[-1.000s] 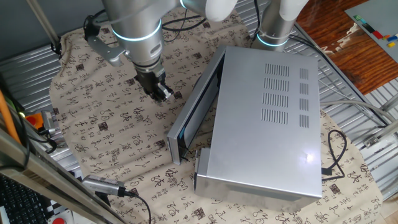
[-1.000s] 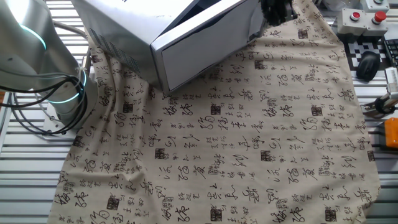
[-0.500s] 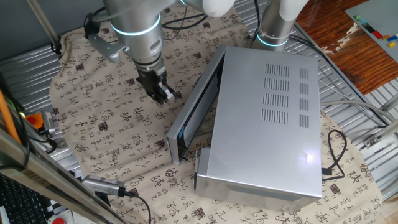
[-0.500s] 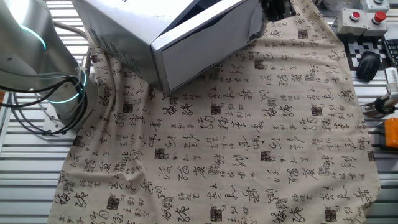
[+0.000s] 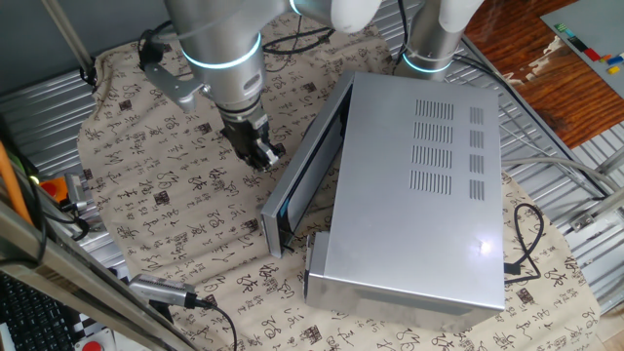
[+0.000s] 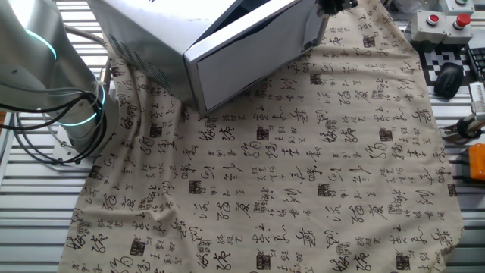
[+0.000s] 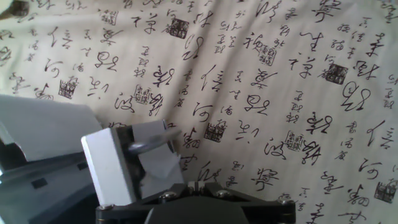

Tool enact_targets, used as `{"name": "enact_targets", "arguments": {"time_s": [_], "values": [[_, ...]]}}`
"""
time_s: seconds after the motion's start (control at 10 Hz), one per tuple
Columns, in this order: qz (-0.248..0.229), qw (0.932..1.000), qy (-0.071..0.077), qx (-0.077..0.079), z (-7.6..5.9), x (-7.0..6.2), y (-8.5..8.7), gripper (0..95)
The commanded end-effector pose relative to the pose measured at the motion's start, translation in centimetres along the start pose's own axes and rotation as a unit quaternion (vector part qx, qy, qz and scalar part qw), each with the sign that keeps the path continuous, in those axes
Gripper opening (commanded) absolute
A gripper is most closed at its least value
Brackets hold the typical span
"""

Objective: Close the microwave door

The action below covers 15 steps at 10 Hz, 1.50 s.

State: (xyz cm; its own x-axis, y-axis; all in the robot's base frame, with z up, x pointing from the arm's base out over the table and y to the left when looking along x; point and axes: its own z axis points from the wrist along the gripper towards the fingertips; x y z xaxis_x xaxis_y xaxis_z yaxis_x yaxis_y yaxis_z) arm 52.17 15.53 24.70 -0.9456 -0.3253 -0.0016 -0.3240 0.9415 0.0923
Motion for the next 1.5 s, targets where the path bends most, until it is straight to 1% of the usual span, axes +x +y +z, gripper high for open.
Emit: {"name": "enact_targets", "arguments": {"time_s": [0.1,0.5,1.0,1.2,1.3,1.5], "values": [[0.003,1.0,0.002,0.0,0.2,0.1,0.7,0.0],[0.012,0.9999,0.004,0.002,0.6,0.4,2.1,0.0],[0.02,0.9998,0.005,0.002,0.8,1.2,3.2,0.0],[0.029,0.9996,0.005,0.002,0.9,1.3,3.9,0.0],[0.029,0.9996,0.005,0.002,0.9,1.3,3.9,0.0],[0.041,0.9991,0.005,0.002,1.2,1.2,5.1,0.0]]}}
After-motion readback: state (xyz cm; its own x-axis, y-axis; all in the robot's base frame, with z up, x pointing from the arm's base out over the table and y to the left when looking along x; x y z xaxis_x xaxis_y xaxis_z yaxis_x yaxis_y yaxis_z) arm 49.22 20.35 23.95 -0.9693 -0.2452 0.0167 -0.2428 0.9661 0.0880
